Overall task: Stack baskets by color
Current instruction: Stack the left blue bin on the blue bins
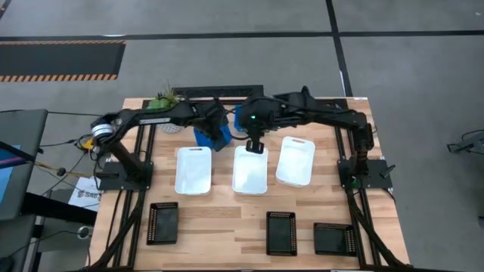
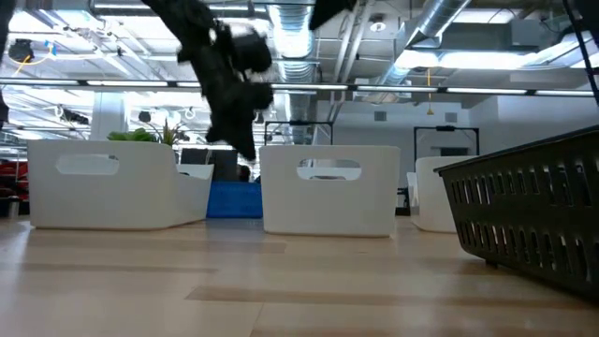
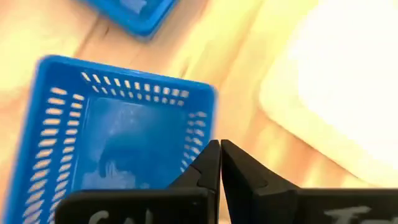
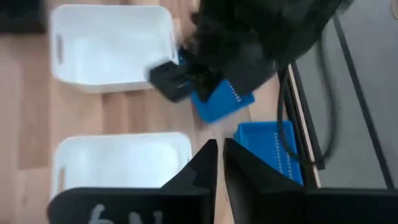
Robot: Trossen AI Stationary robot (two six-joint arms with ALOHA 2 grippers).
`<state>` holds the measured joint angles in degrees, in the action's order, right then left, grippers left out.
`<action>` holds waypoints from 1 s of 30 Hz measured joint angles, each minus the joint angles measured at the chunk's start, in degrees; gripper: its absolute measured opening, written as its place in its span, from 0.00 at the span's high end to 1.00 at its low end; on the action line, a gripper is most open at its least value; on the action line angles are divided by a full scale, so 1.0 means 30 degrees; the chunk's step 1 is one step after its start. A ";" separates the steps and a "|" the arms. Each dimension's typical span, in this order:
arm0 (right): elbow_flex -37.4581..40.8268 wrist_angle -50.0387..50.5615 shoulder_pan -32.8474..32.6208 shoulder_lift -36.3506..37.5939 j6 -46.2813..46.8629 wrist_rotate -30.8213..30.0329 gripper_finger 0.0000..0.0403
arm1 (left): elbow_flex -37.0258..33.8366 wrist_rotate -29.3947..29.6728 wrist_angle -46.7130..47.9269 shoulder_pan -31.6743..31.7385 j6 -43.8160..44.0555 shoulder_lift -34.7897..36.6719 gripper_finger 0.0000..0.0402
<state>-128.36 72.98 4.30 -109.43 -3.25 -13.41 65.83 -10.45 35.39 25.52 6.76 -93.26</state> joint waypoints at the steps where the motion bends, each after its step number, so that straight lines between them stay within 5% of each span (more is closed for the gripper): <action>1: 0.0357 0.0135 0.0189 -0.0014 -0.0014 0.0021 0.84 | 0.0100 0.0164 0.0200 -0.0211 0.0037 0.0563 1.00; 8: 0.2714 -0.3141 0.1063 -0.0439 -0.1162 0.1443 0.68 | 0.0118 0.3086 0.4356 -0.1226 -0.0733 0.5717 0.96; 17: 0.5392 -1.0506 0.2273 -0.3050 -0.3503 0.2965 0.40 | 0.0105 0.3218 0.6690 -0.2933 0.1557 1.2535 0.66; 23: 0.4766 -1.1715 0.2584 -0.6542 -0.5485 0.4080 0.38 | 0.0098 0.4545 0.6970 -0.4542 0.3675 1.5732 0.53; 30: 0.3044 -1.0501 0.2584 -0.8678 -0.6233 0.4107 0.38 | 0.0098 0.7029 0.7221 -0.5629 0.4494 1.7500 0.51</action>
<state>-119.23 41.48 12.05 -135.46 -21.95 -1.09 66.13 10.63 57.05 8.63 20.24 -40.76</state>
